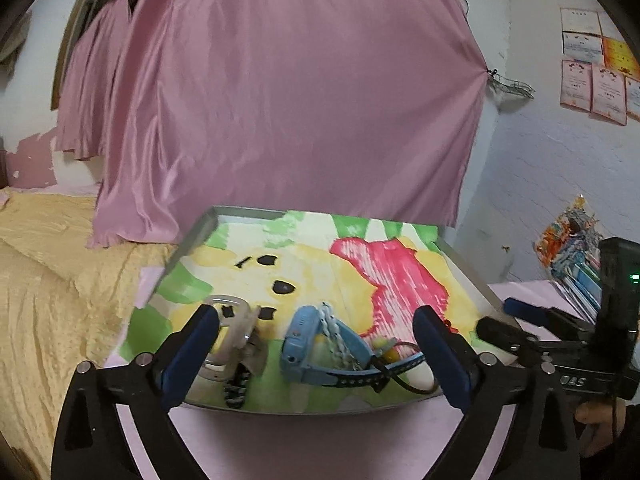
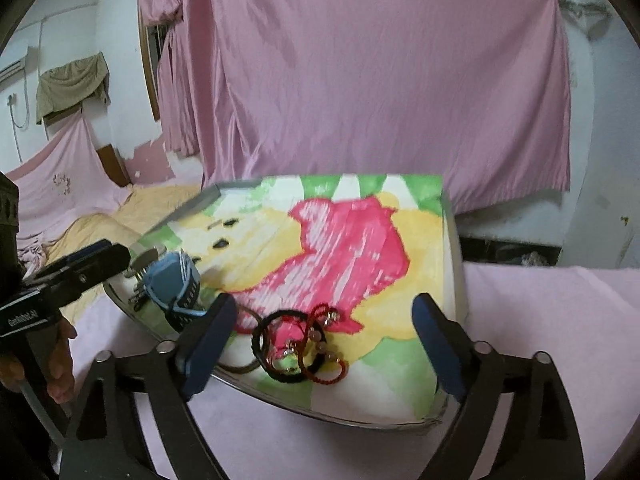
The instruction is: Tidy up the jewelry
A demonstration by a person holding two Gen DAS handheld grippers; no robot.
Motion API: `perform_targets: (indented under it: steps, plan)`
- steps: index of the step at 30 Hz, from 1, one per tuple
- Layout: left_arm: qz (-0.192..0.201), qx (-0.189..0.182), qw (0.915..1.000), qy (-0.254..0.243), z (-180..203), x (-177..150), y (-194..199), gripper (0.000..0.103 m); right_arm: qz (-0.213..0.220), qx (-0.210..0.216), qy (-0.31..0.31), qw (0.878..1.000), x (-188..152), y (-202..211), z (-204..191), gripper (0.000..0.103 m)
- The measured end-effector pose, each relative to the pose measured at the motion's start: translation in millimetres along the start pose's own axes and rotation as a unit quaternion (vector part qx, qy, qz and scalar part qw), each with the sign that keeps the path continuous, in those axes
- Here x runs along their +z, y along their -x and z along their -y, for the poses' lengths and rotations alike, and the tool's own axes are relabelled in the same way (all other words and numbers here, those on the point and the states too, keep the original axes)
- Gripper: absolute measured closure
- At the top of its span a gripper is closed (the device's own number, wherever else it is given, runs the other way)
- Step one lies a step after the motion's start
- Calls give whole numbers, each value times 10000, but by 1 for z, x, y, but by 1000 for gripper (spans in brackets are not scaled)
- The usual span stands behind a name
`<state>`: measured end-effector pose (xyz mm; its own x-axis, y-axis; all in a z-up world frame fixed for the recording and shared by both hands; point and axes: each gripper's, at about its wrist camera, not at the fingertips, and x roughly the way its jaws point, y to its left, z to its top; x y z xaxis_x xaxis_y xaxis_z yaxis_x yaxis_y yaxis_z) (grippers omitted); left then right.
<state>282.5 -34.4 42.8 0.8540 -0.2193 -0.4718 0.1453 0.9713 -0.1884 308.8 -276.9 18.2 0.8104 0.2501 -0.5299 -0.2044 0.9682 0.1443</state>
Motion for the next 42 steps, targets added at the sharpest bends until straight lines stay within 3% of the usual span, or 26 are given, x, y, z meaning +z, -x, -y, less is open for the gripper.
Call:
perform_targets:
  steps: [8, 27, 34, 42]
  plan:
    - [612, 268, 9978, -49, 2, -6, 28, 1, 554, -62, -13, 9984, -1, 34, -5, 10]
    - [1253, 302, 9916, -108, 19, -44, 129, 1, 1349, -196, -31, 9907, -47, 140, -32, 9]
    - [1278, 530, 9904, -21, 16, -65, 151, 1, 1570, -372, -53, 9869, -77, 168, -41, 9]
    - [1283, 784, 9886, 94, 10, -89, 169, 1, 1541, -680, 108, 9857, -101, 180, -50, 9]
